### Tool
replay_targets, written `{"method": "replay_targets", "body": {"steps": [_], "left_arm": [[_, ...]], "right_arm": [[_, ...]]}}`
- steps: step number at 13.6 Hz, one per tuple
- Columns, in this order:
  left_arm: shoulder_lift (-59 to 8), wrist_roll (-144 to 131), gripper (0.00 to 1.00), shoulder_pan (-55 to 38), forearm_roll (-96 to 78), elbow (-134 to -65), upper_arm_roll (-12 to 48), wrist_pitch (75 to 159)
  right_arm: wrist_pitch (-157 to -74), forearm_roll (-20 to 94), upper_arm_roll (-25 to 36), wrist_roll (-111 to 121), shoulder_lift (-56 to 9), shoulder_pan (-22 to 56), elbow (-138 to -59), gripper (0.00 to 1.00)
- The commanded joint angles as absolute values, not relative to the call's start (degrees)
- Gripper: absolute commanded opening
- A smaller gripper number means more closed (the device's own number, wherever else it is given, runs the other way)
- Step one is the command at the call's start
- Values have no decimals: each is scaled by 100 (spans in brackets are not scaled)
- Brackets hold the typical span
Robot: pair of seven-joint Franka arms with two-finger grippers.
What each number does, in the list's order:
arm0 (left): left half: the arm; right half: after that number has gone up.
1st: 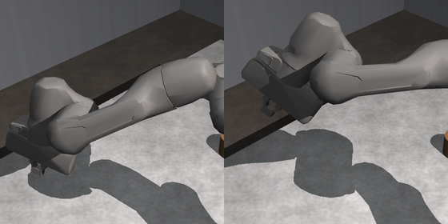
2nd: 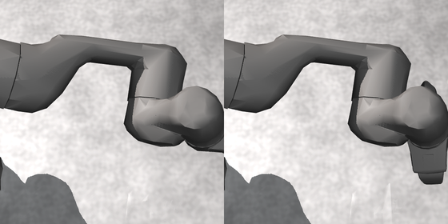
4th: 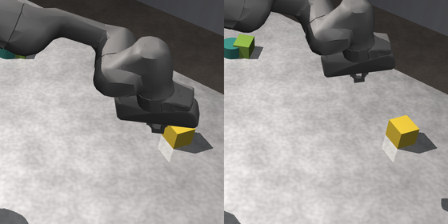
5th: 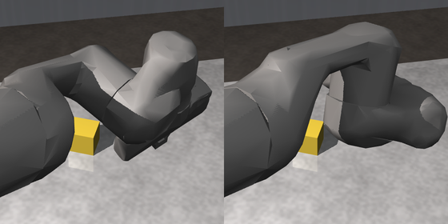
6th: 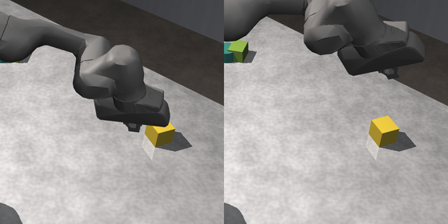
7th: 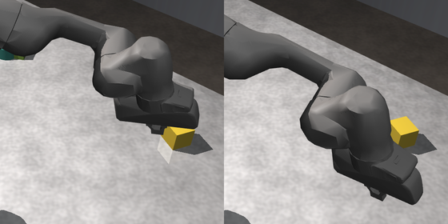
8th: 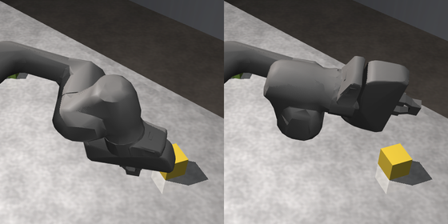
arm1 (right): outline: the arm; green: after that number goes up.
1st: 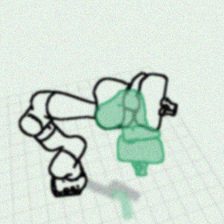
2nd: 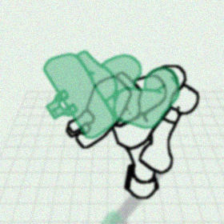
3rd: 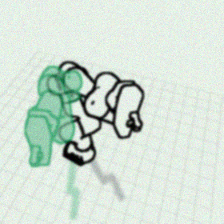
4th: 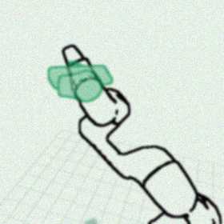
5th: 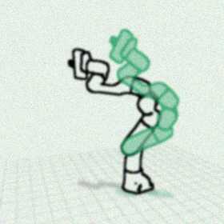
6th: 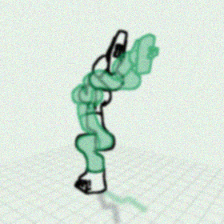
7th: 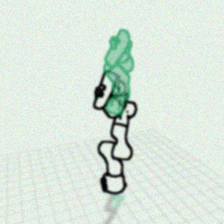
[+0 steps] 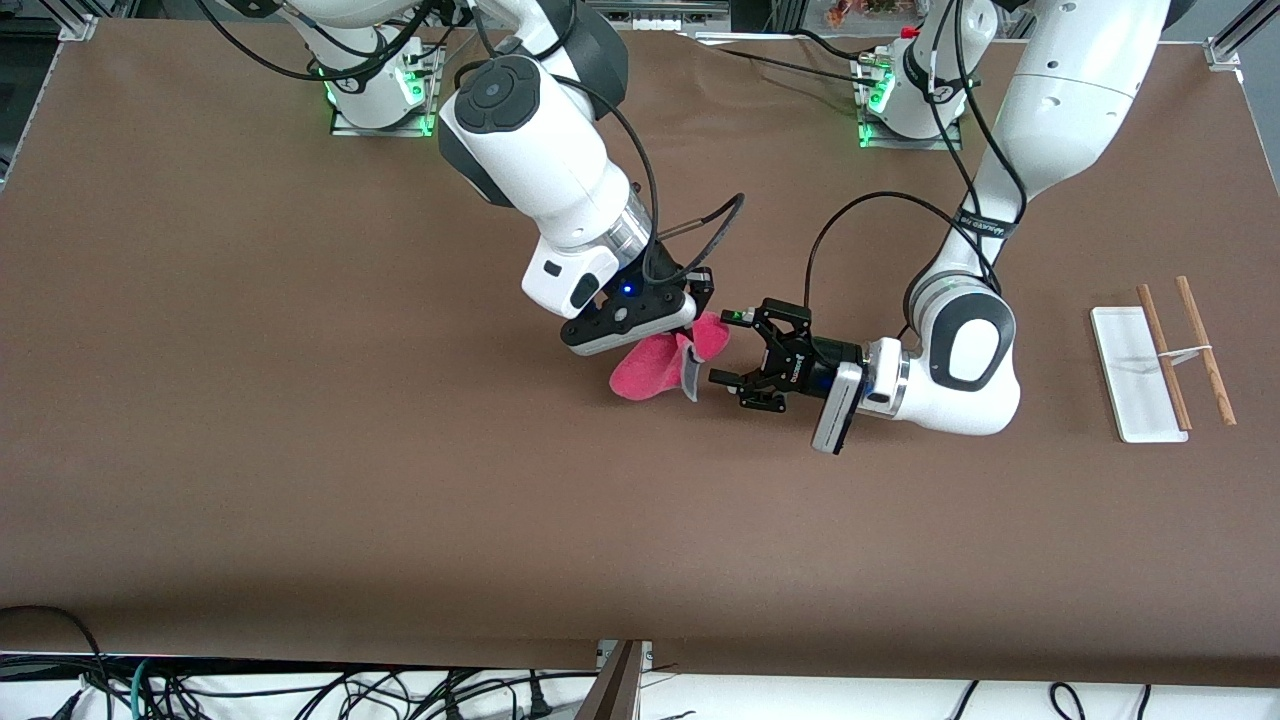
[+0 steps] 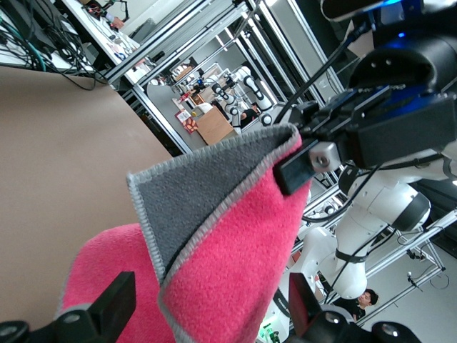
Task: Pass towel and hang on rack
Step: 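Grasp the towel edge with the left gripper beside the right gripper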
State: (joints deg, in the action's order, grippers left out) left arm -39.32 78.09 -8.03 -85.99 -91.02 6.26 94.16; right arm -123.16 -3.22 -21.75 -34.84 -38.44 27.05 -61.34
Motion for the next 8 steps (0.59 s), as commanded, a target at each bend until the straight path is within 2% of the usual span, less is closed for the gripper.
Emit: {"method": "replay_targets", "body": {"steps": [1, 8], "left_arm": [[-3876, 8068, 73, -800, -8850, -9211, 650, 9343], [-3850, 8095, 55, -782, -8877, -9220, 747, 9334]], "right_arm": [[-12313, -299, -2197, -3542, -3823, 2698, -6091, 0], [-12313, -299, -2197, -3533, -3815, 2698, -6091, 0]]}}
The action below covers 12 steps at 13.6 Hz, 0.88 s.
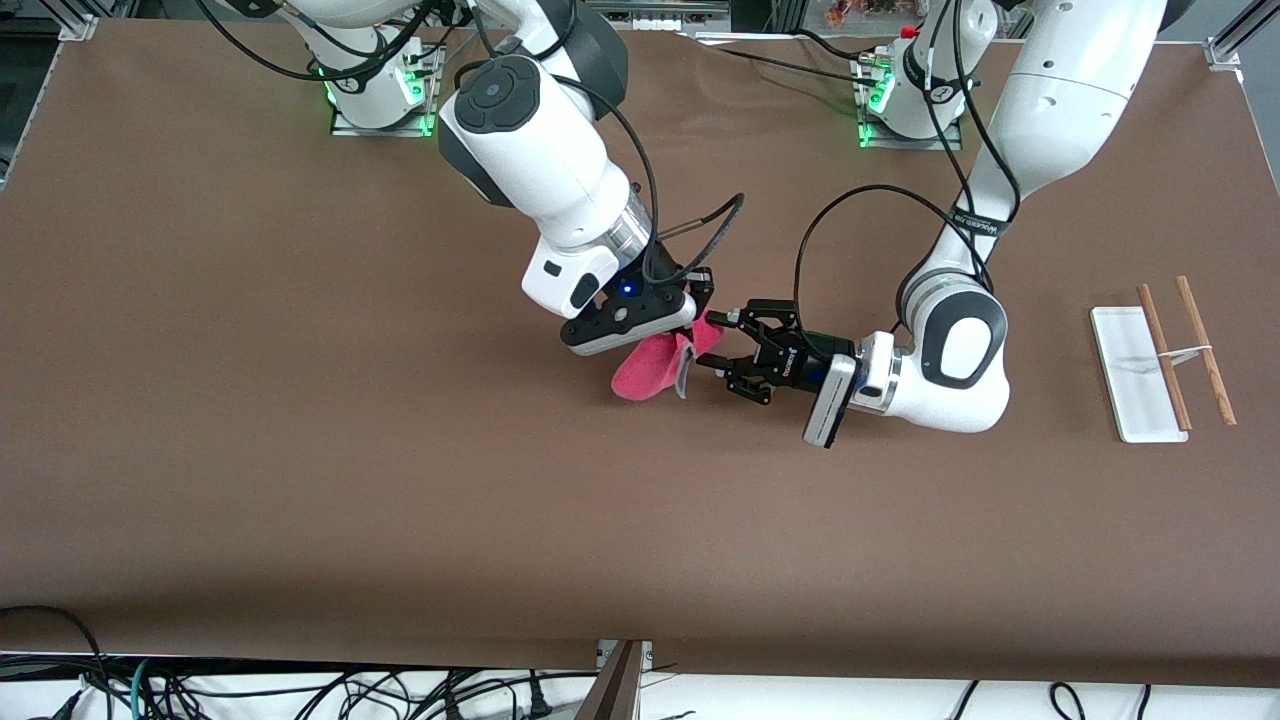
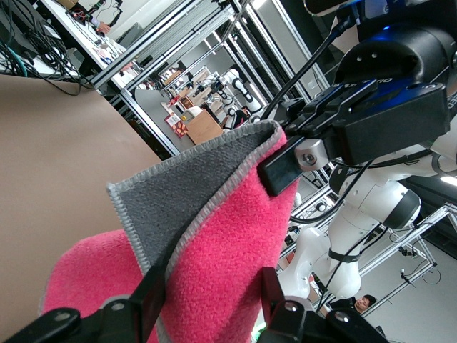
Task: Pass towel and hang on rack
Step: 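Grasp the towel edge with the left gripper beside the right gripper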
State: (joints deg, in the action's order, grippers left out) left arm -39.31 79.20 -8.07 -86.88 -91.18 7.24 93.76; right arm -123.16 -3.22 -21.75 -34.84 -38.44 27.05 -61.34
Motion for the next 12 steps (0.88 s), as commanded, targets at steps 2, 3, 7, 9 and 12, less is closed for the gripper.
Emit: {"method": "replay_targets", "body": {"steps": [2, 3, 7, 9, 12], "left_arm": [[-3850, 8095, 40, -774, -8877, -9220, 756, 9334], [-3850, 8095, 35, -765, -8877, -9220, 756, 9334], [-3841, 8095, 19, -738, -8868, -9220, 756, 9220], [-3841, 8095, 19, -729, -8868, -9211, 756, 9141], [-3841, 8095, 17, -721, -8868, -9211, 756, 9141]], "right_arm": [[-12313, -299, -2197, -3533, -3814, 2698, -6091, 0], [-12313, -299, -2197, -3533, -3814, 2698, -6091, 0], [-12313, -299, -2197, -3524, -3814, 2698, -6091, 0], [-12313, -299, -2197, -3524, -3814, 2698, -6091, 0], [-12313, -290, -2197, -3525, -3823, 2698, -6091, 0]]}}
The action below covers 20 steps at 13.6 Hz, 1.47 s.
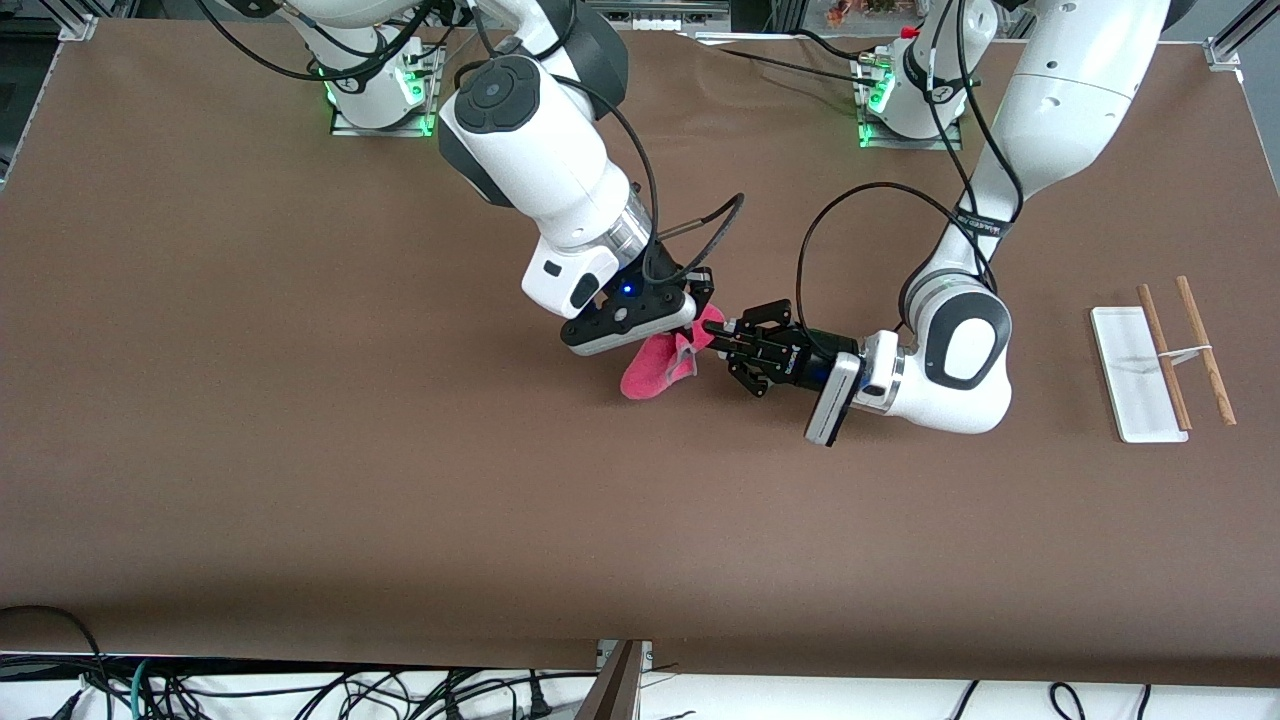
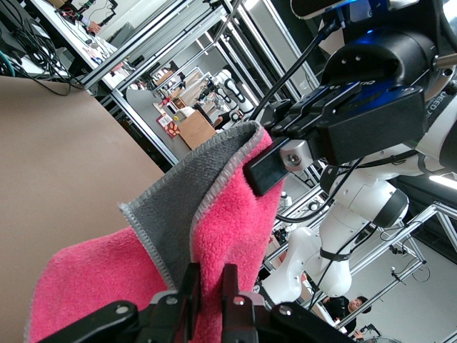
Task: Pass towel and hang on rack
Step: 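Grasp the towel edge with the left gripper beside the right gripper, then open the right gripper while the left gripper carries the towel away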
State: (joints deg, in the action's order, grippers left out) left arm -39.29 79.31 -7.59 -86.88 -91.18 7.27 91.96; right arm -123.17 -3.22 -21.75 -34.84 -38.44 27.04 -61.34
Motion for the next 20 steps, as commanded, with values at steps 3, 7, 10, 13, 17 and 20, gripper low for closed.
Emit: {"method": "replay_targets", "body": {"steps": [3, 7, 10, 13, 17, 20], "left_arm": [[-3832, 8095, 15, -721, -8868, -9211, 756, 9141], [-3823, 8095, 0, -721, -8859, -9202, 747, 9132], [-3814, 8086, 0, -712, -8825, -9193, 747, 9132], [-3797, 8007, 0, -633, -8780, -9132, 738, 8975], [-3639, 7876, 0, -388, -8229, -8983, 686, 8895], [-3630, 7358, 0, 42, -6905, -8370, 686, 8519]], "right_arm": [[-12278, -281, -2180, -3489, -3823, 2646, -6091, 22], [-12278, -290, -2162, -3419, -3814, 2654, -6091, 100], [-12243, -290, -2162, -3419, -3814, 2646, -6091, 100], [-12234, -290, -2136, -3428, -3814, 2637, -6091, 100], [-12226, -290, -2127, -3419, -3814, 2558, -6091, 100], [-12112, -316, -2127, -3349, -3814, 2391, -6091, 100]]}}
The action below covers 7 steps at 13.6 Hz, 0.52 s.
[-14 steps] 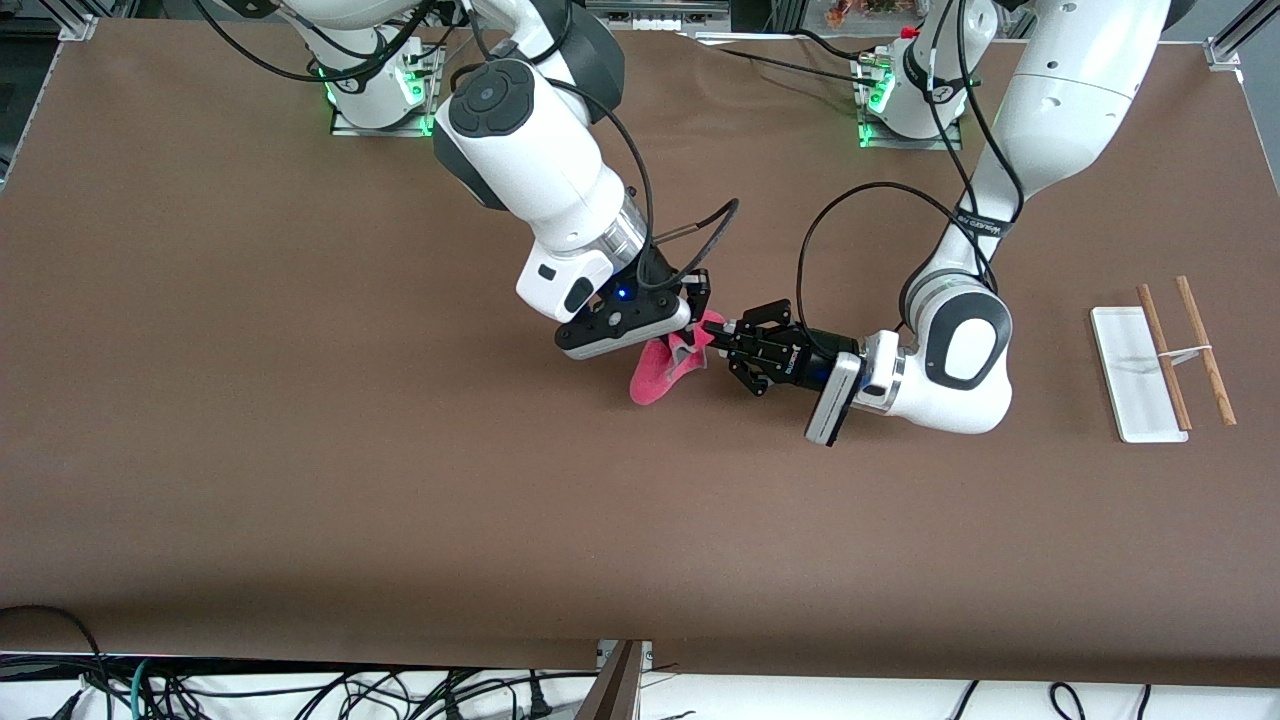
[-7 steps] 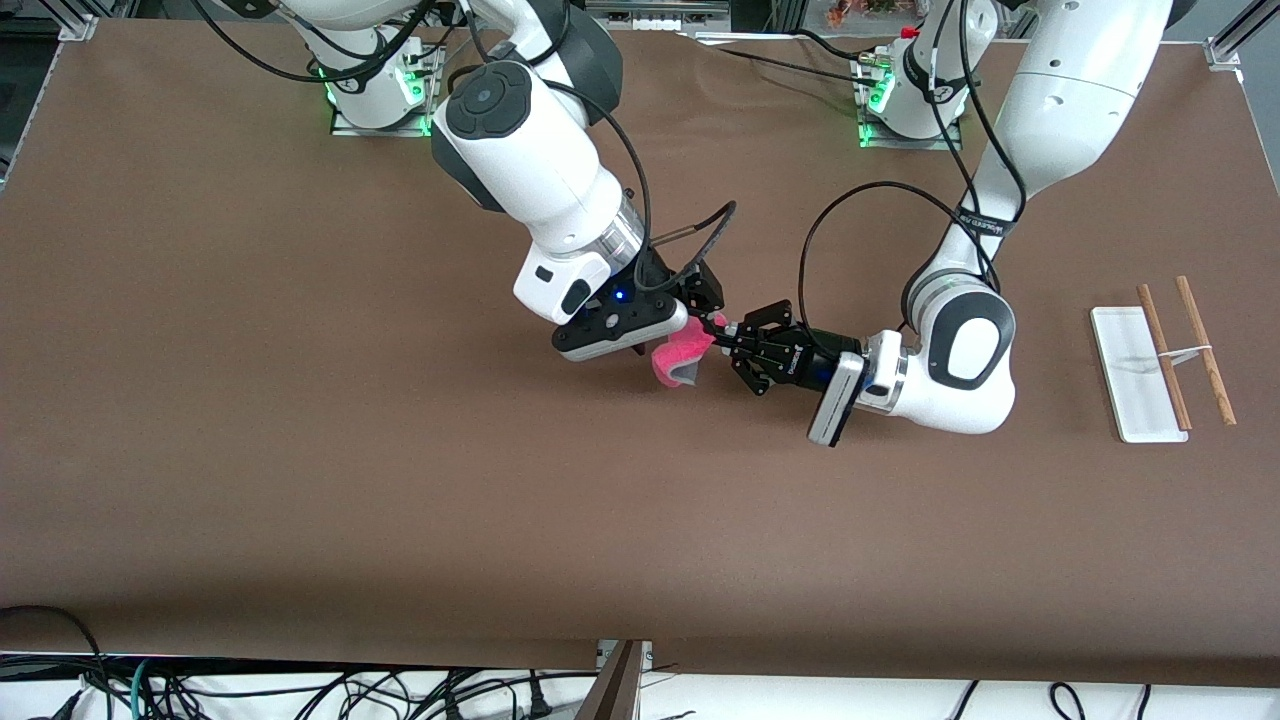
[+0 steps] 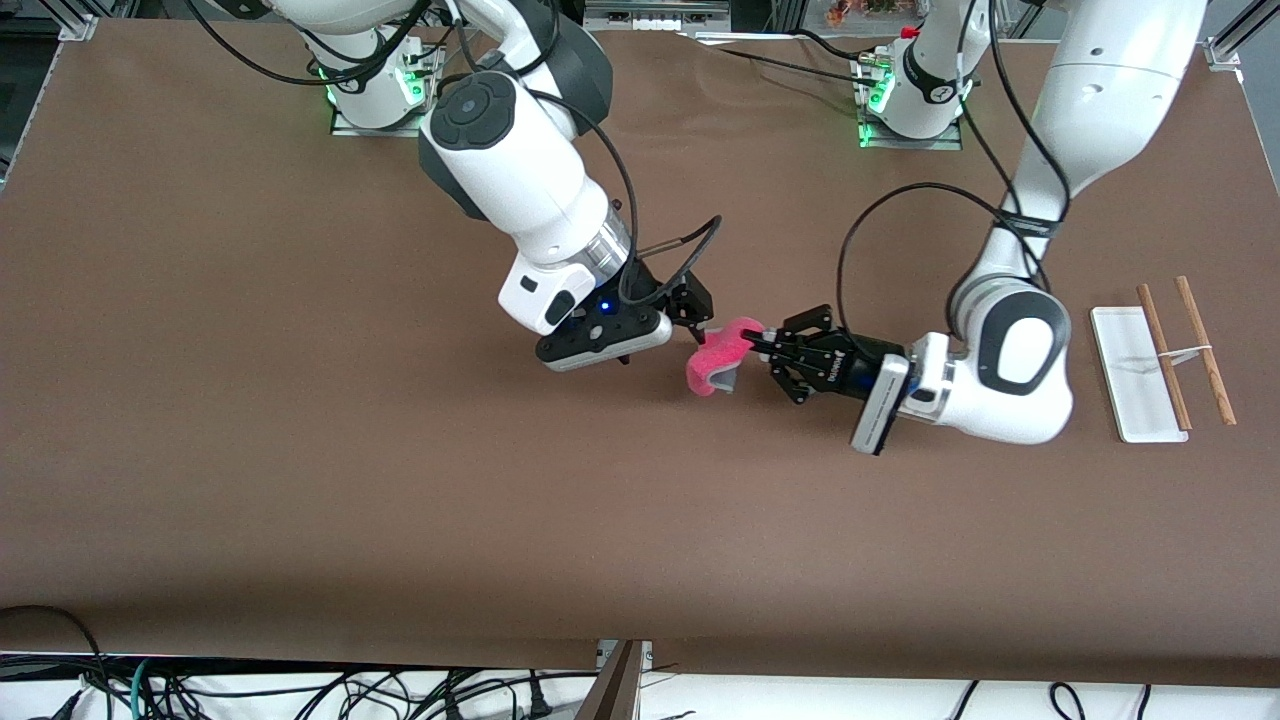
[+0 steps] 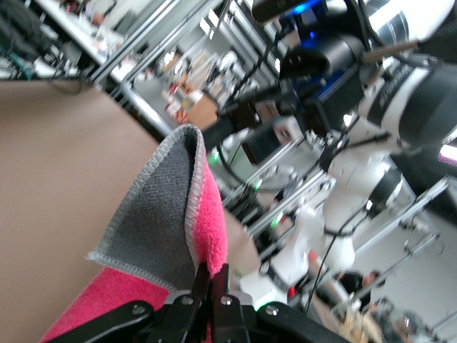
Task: Pass towel and hang on rack
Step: 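Open the right gripper while the left gripper carries the towel away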
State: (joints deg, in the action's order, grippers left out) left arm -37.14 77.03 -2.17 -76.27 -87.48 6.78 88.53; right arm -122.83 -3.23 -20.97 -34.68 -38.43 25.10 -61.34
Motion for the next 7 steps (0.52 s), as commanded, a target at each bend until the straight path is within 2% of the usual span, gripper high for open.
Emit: {"method": "replay_targets", "body": {"steps": [1, 5, 7], "left_arm": [[-3630, 7278, 0, 235, -6351, -8184, 686, 8273], [-3639, 7269, 0, 1175, -4697, -7473, 686, 7358], [-3647, 7304, 0, 1649, -4133, -7357, 686, 7269]], "right_arm": [[-11981, -334, -2127, -3236, -3814, 2330, -6091, 100], [-11208, -351, -2118, -2498, -3692, 1961, -6091, 100], [-10804, -352, -2118, -2138, -3656, 1663, -6091, 100]]}}
